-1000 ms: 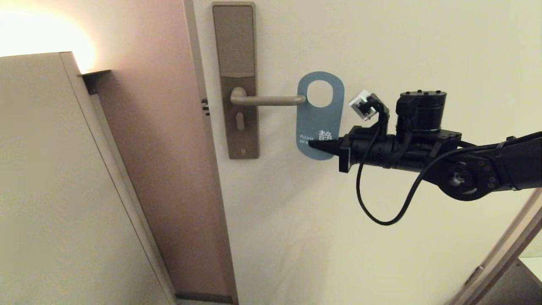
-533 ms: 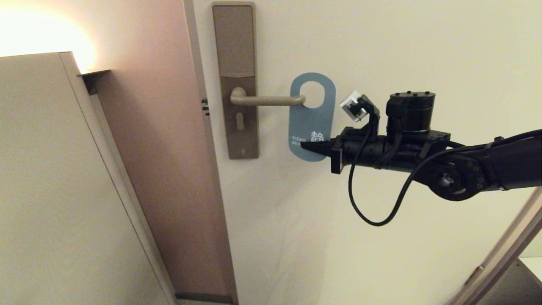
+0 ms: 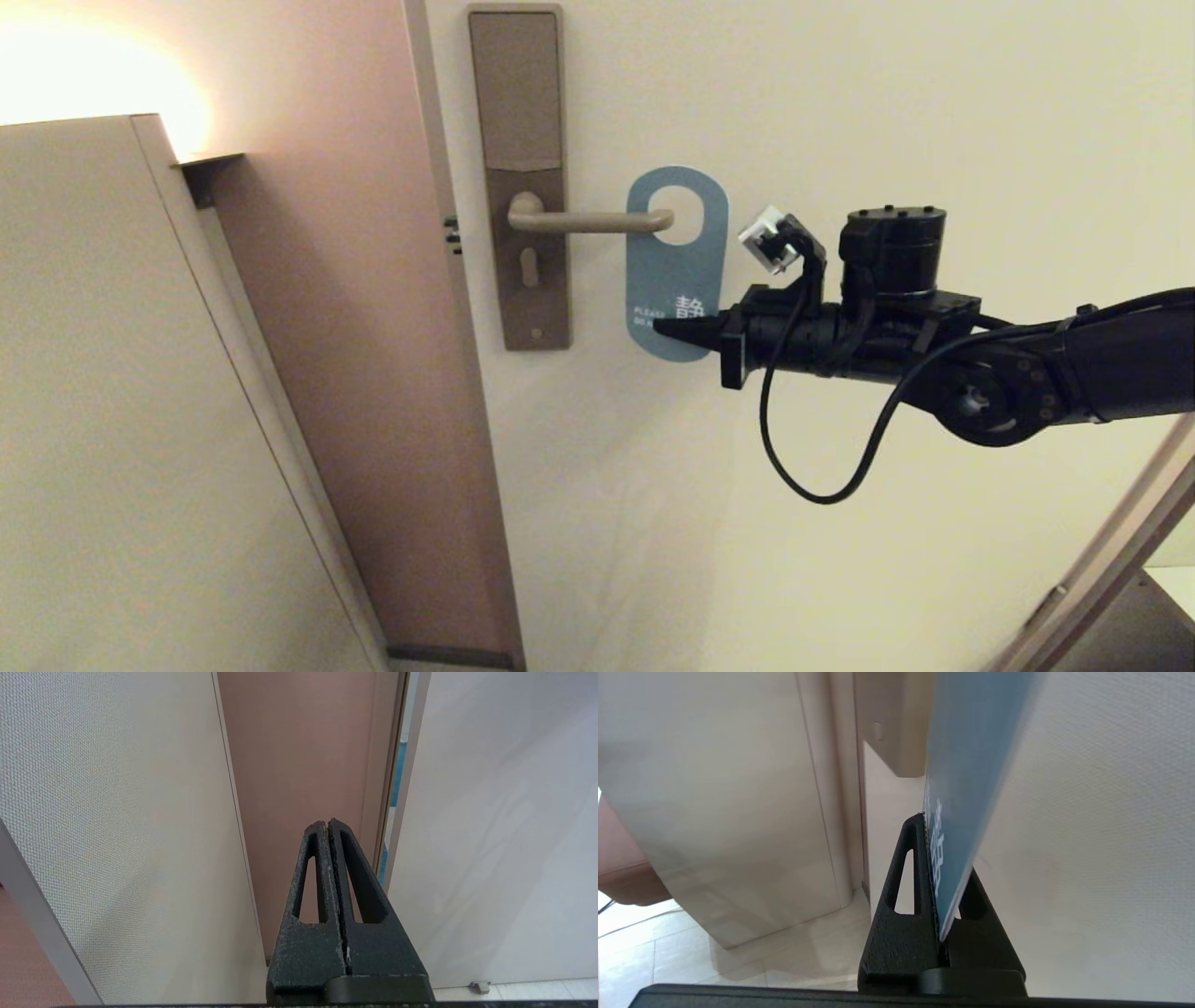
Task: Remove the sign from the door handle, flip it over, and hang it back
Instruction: Hang the sign back with the other side facing out
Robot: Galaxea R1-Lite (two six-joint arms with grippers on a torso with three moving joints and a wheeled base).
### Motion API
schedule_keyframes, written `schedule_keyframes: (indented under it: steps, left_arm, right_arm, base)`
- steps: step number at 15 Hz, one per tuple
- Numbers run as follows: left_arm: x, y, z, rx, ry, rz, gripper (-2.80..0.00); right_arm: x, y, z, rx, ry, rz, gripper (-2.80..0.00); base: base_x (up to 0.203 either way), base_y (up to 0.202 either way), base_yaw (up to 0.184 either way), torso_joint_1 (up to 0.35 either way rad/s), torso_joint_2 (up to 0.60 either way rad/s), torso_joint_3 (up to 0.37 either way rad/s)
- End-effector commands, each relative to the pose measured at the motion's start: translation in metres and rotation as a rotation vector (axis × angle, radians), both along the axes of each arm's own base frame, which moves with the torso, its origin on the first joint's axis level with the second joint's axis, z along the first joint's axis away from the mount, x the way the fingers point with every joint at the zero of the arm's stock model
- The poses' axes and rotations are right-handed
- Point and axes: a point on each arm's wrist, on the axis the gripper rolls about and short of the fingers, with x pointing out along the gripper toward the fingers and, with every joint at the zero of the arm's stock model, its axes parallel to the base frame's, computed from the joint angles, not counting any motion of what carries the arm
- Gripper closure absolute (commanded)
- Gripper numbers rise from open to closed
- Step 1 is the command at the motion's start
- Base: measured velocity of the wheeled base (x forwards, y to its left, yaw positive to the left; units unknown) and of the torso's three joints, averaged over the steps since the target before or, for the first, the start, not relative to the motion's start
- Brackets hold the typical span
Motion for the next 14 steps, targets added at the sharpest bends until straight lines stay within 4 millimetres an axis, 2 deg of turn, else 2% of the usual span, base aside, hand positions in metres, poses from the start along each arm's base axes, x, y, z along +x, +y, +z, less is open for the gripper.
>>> schedule_keyframes:
  steps: [1,14]
  left_arm:
    - [0.000,0.000,0.000,-0.001,0.001,0.002,0.00]
    - [0.000,0.000,0.000,-0.001,0.001,0.002,0.00]
  right_arm:
    - [-0.003,0.006,0.001,0.003,-0.006,0.020,0.00]
    - [-0.014,0.021,0.002,0.001,-0.008,0.066,0.00]
  base:
    - [0.000,0.000,0.000,0.000,0.00,0.000]
    - [0.000,0.000,0.000,0.000,0.00,0.000]
